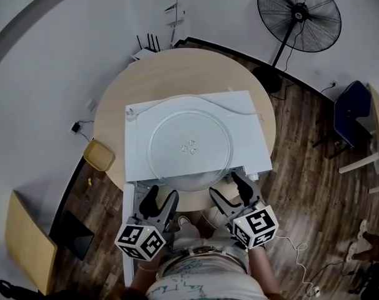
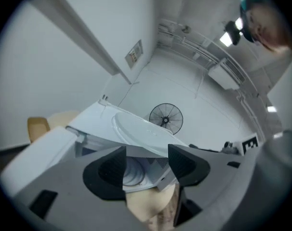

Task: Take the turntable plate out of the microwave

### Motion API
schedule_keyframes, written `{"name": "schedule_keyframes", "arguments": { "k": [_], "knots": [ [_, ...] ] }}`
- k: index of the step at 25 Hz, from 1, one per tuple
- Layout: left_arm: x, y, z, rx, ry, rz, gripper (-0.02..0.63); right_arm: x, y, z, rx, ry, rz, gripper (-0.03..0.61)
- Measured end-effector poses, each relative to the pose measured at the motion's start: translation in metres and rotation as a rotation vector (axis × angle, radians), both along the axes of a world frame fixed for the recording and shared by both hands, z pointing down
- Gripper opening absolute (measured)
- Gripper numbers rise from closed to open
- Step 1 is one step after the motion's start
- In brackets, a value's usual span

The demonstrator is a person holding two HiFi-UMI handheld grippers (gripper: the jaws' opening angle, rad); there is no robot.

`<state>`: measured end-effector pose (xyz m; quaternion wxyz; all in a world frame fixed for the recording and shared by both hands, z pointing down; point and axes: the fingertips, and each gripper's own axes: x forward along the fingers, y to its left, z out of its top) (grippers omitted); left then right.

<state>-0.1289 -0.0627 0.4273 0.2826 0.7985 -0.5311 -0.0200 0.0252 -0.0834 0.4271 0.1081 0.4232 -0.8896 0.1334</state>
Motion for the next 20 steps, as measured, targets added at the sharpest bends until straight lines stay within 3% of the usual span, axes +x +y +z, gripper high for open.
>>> {"name": "schedule_keyframes", "arguments": {
  "k": [3,5,9,12,20],
  "knots": [
    [0.005,0.005,-0.005,0.075,-0.252,0.038,0.259,-0.004,-0.004,0.0,-0.001,-0.014,-0.013,0.288],
    [0.015,0.005,-0.002,0.085,-0.323,0.085,0.259,-0.006,-0.006,0.001,-0.001,-0.01,-0.012,0.288],
    [0.028,0.001,0.001,0.081,-0.315,0.12,0.254,-0.008,-0.01,0.0,-0.003,-0.01,-0.017,0.285],
    [0.026,-0.004,0.002,0.085,-0.387,0.112,0.228,-0.01,-0.014,0.001,-0.005,0.001,-0.024,0.285],
    [0.013,-0.024,0.002,0.078,-0.376,0.107,0.21,-0.022,-0.032,0.003,-0.017,0.02,-0.016,0.285]
  ]
}}
